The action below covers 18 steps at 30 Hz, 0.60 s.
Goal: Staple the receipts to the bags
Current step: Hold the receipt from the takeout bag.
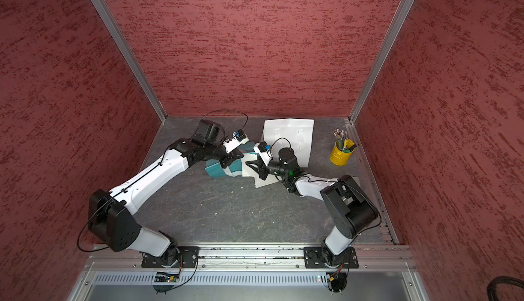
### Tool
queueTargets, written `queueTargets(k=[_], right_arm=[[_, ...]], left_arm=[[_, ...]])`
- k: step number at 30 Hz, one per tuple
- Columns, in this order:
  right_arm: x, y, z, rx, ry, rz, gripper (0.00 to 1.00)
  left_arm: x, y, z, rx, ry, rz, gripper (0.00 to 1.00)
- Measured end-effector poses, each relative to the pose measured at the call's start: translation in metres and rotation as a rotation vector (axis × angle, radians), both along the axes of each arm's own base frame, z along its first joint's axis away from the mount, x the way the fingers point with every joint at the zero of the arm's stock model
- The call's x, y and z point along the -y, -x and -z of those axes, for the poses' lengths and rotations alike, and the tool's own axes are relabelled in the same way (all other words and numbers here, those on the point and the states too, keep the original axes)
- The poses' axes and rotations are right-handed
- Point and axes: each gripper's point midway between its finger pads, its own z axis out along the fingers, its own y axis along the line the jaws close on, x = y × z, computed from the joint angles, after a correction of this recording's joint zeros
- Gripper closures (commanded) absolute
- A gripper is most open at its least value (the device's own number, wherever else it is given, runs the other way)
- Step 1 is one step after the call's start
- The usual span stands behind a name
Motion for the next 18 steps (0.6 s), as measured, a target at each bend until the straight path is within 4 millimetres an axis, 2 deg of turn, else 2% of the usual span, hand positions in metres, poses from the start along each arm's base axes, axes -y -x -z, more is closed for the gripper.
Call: queueTargets(k=[3, 6, 7, 9, 11, 14, 16, 18], right_arm=[[0.002, -0.003, 0.001, -0.008, 0.007, 0.02, 0.48], [0.007, -0.003, -0.004, -0.003, 0.009, 0.052, 0.4], [0.011, -0.002, -0.008, 0.001, 0.009, 0.069, 0.37], [0.025, 0.0, -0.019, 0.011, 0.01, 0.119, 0.26], [0.041, 0.003, -0.037, 0.028, 0.012, 0.185, 0.18], [0.068, 0.003, -0.062, 0.039, 0.026, 0.31, 0.17], [0.085, 0.003, -0.067, 0.01, 0.058, 0.385, 0.17], [0.103, 0.002, -0.061, -0.05, 0.111, 0.469, 0.17]], left_arm=[[0.0, -0.001, -0.001, 0.006, -0.001, -0.001, 1.0], [-0.002, -0.003, -0.001, 0.008, -0.002, -0.007, 1.0], [-0.002, -0.003, -0.001, 0.009, -0.001, -0.009, 1.0], [-0.003, -0.004, -0.001, 0.013, 0.001, -0.012, 1.0], [-0.004, -0.006, -0.001, 0.018, 0.003, -0.015, 1.0], [-0.005, -0.006, -0.001, 0.022, 0.006, -0.018, 1.0], [-0.005, -0.005, -0.001, 0.029, 0.008, -0.02, 1.0], [-0.007, -0.005, -0.001, 0.038, 0.011, -0.024, 1.0]])
